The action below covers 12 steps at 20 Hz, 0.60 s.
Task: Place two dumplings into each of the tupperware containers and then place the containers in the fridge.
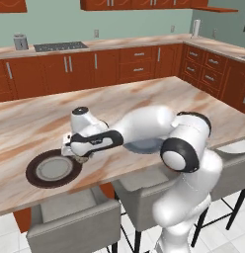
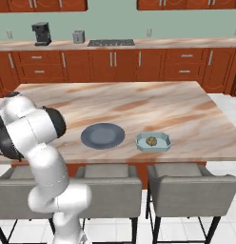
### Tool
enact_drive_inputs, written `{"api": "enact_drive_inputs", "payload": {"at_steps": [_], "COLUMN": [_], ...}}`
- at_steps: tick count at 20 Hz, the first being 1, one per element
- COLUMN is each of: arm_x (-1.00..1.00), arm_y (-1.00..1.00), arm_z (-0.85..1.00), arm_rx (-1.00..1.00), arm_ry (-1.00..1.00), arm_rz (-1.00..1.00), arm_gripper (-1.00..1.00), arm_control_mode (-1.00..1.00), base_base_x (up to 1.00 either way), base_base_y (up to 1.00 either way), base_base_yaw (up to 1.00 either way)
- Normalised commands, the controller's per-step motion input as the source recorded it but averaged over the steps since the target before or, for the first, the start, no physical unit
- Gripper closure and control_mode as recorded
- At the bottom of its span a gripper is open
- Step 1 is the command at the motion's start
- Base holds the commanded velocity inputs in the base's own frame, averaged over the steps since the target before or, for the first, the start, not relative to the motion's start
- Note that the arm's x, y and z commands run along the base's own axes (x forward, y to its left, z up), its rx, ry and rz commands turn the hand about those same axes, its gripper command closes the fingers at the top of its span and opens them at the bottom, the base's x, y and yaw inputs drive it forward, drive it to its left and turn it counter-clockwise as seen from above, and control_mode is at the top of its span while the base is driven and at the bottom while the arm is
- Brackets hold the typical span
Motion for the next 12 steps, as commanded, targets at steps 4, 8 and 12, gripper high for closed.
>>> {"api": "enact_drive_inputs", "payload": {"at_steps": [4,8,12], "arm_x": [0.05,0.25,0.26], "arm_y": [-1.00,-1.00,-1.00], "arm_z": [0.89,0.48,0.18], "arm_rx": [-0.12,-0.02,0.02], "arm_ry": [0.25,0.14,0.04], "arm_rz": [-0.36,-0.51,-0.40], "arm_gripper": [1.00,1.00,1.00], "arm_control_mode": [-1.00,-1.00,-1.00], "base_base_x": [0.00,0.00,0.00], "base_base_y": [0.00,0.00,0.00], "base_base_yaw": [0.00,0.00,0.00]}}
